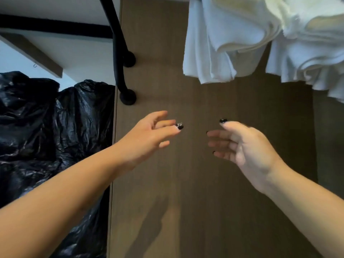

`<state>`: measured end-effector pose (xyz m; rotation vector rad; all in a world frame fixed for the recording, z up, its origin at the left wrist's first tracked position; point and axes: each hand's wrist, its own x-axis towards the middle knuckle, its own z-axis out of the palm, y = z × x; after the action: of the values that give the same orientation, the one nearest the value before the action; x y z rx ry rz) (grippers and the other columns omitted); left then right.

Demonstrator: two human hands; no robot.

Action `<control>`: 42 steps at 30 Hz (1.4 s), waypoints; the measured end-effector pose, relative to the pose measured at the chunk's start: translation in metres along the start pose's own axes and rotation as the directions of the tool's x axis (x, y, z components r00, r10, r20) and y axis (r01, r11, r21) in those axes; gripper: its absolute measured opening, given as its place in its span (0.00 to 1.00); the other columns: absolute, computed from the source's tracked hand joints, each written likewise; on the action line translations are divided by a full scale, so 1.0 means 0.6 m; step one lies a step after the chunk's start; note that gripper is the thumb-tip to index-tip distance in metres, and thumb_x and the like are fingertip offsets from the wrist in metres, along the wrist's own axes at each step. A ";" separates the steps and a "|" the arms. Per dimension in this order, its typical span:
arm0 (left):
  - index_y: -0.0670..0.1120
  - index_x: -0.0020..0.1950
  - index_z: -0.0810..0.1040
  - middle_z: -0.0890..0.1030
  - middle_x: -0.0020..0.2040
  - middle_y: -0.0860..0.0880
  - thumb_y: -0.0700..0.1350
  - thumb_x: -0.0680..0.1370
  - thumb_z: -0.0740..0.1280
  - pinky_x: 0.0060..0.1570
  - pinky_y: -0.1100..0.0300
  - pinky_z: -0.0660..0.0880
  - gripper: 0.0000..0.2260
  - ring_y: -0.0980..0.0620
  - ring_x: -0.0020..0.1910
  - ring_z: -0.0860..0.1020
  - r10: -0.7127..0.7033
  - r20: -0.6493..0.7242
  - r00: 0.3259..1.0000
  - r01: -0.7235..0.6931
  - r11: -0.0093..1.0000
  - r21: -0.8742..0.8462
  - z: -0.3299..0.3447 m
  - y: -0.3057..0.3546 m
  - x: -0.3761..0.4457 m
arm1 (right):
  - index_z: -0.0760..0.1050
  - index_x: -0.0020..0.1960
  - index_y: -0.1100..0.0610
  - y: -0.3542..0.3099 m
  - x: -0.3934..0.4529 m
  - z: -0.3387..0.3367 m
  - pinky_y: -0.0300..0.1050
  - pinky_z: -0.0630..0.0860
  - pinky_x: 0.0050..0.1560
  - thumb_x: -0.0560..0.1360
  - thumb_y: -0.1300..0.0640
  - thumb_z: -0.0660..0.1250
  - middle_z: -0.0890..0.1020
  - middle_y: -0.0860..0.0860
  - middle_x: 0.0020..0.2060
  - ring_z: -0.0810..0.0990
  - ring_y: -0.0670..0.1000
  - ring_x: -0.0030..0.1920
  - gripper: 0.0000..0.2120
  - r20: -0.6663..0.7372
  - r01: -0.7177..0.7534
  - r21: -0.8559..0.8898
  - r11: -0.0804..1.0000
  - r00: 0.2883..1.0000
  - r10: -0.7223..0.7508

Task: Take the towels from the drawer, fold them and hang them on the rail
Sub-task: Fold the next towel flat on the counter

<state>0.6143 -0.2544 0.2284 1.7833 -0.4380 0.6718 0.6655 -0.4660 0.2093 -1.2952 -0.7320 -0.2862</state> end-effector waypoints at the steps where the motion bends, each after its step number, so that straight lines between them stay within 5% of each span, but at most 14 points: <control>1: 0.48 0.77 0.63 0.77 0.66 0.53 0.44 0.76 0.71 0.66 0.53 0.73 0.31 0.59 0.63 0.77 -0.008 0.001 1.000 0.008 0.999 0.034 -0.007 -0.021 -0.017 | 0.76 0.58 0.51 0.022 -0.011 0.007 0.45 0.82 0.46 0.78 0.51 0.65 0.86 0.51 0.48 0.85 0.51 0.49 0.10 0.009 -0.015 -0.054 0.998 1.000 0.015; 5: 0.53 0.77 0.59 0.72 0.71 0.56 0.49 0.75 0.72 0.67 0.64 0.70 0.34 0.63 0.69 0.70 0.001 0.062 0.998 -0.015 0.975 0.223 -0.031 -0.093 -0.081 | 0.75 0.60 0.45 0.096 -0.059 0.031 0.41 0.77 0.52 0.74 0.53 0.69 0.82 0.44 0.52 0.81 0.43 0.53 0.15 0.106 0.038 -0.315 0.948 0.994 -0.005; 8: 0.54 0.79 0.57 0.69 0.73 0.59 0.47 0.79 0.69 0.71 0.62 0.66 0.32 0.67 0.70 0.66 -0.044 0.095 0.995 0.007 0.932 0.363 -0.046 -0.156 -0.137 | 0.74 0.60 0.41 0.159 -0.110 0.053 0.41 0.75 0.56 0.72 0.53 0.71 0.81 0.39 0.52 0.79 0.41 0.55 0.18 0.210 0.089 -0.433 0.897 0.978 0.005; 10: 0.54 0.79 0.55 0.67 0.75 0.60 0.48 0.79 0.68 0.71 0.65 0.64 0.32 0.68 0.67 0.69 -0.083 0.112 0.990 0.024 0.892 0.451 -0.052 -0.200 -0.173 | 0.72 0.61 0.38 0.203 -0.141 0.068 0.38 0.73 0.57 0.73 0.51 0.71 0.78 0.34 0.55 0.76 0.38 0.58 0.20 0.288 0.106 -0.498 0.861 0.956 0.049; 13: 0.55 0.79 0.54 0.65 0.75 0.61 0.51 0.79 0.67 0.66 0.75 0.61 0.32 0.54 0.54 0.76 -0.169 0.125 0.978 0.080 0.850 0.521 -0.059 -0.262 -0.223 | 0.68 0.62 0.35 0.262 -0.179 0.086 0.30 0.69 0.57 0.75 0.49 0.69 0.73 0.30 0.58 0.70 0.31 0.62 0.20 0.374 0.141 -0.602 0.786 0.920 0.122; 17: 0.57 0.79 0.54 0.63 0.76 0.62 0.52 0.79 0.67 0.68 0.61 0.69 0.32 0.54 0.52 0.72 -0.296 0.129 0.946 0.183 0.821 0.541 -0.069 -0.340 -0.283 | 0.63 0.72 0.43 0.334 -0.220 0.099 0.31 0.64 0.63 0.78 0.46 0.65 0.65 0.33 0.64 0.64 0.33 0.66 0.24 0.480 0.207 -0.721 0.661 0.837 0.262; 22: 0.59 0.79 0.53 0.62 0.75 0.65 0.58 0.79 0.65 0.65 0.61 0.70 0.33 0.64 0.57 0.74 -0.477 0.128 0.870 0.316 0.738 0.596 -0.080 -0.443 -0.357 | 0.60 0.75 0.49 0.416 -0.248 0.099 0.40 0.64 0.67 0.78 0.46 0.63 0.62 0.43 0.69 0.64 0.46 0.69 0.27 0.581 0.417 -0.800 0.432 0.720 0.380; 26: 0.54 0.80 0.54 0.64 0.77 0.56 0.54 0.80 0.66 0.64 0.64 0.67 0.32 0.48 0.66 0.73 -0.590 0.124 0.798 0.400 0.672 0.623 -0.083 -0.538 -0.426 | 0.63 0.72 0.54 0.504 -0.291 0.103 0.47 0.66 0.67 0.78 0.48 0.61 0.64 0.50 0.68 0.66 0.52 0.69 0.25 0.547 0.412 -0.837 0.359 0.645 0.534; 30: 0.50 0.81 0.53 0.58 0.80 0.52 0.52 0.81 0.64 0.71 0.65 0.54 0.32 0.52 0.77 0.60 -0.693 0.150 0.705 0.429 0.585 0.688 -0.077 -0.627 -0.474 | 0.63 0.71 0.55 0.603 -0.350 0.120 0.50 0.68 0.64 0.77 0.48 0.60 0.65 0.52 0.68 0.69 0.56 0.66 0.24 0.483 0.365 -0.873 0.324 0.544 0.687; 34: 0.47 0.77 0.61 0.64 0.77 0.48 0.48 0.79 0.67 0.74 0.59 0.57 0.28 0.48 0.76 0.60 -0.692 0.160 0.704 0.351 0.535 0.768 -0.075 -0.707 -0.486 | 0.63 0.72 0.56 0.695 -0.387 0.153 0.51 0.68 0.63 0.78 0.47 0.61 0.66 0.53 0.67 0.69 0.57 0.66 0.25 0.408 0.259 -0.912 0.320 0.471 0.782; 37: 0.48 0.79 0.58 0.58 0.79 0.49 0.51 0.80 0.65 0.77 0.50 0.52 0.30 0.48 0.79 0.53 -0.736 0.148 0.661 0.316 0.453 0.834 -0.083 -0.753 -0.500 | 0.64 0.71 0.55 0.748 -0.403 0.179 0.50 0.69 0.63 0.78 0.44 0.62 0.67 0.52 0.66 0.69 0.56 0.67 0.27 0.335 0.107 -0.941 0.322 0.451 0.827; 42: 0.54 0.74 0.66 0.69 0.70 0.50 0.57 0.76 0.68 0.67 0.50 0.63 0.28 0.46 0.68 0.67 -0.708 0.061 0.704 0.323 0.395 0.860 -0.092 -0.790 -0.517 | 0.65 0.70 0.51 0.787 -0.440 0.198 0.50 0.69 0.62 0.74 0.38 0.64 0.68 0.48 0.65 0.70 0.53 0.65 0.29 0.229 -0.022 -0.960 0.280 0.514 0.826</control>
<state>0.6479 -0.0683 -0.3084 2.7975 0.2828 -0.0792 0.7027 -0.2767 -0.3102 -2.7503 -0.7888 0.5445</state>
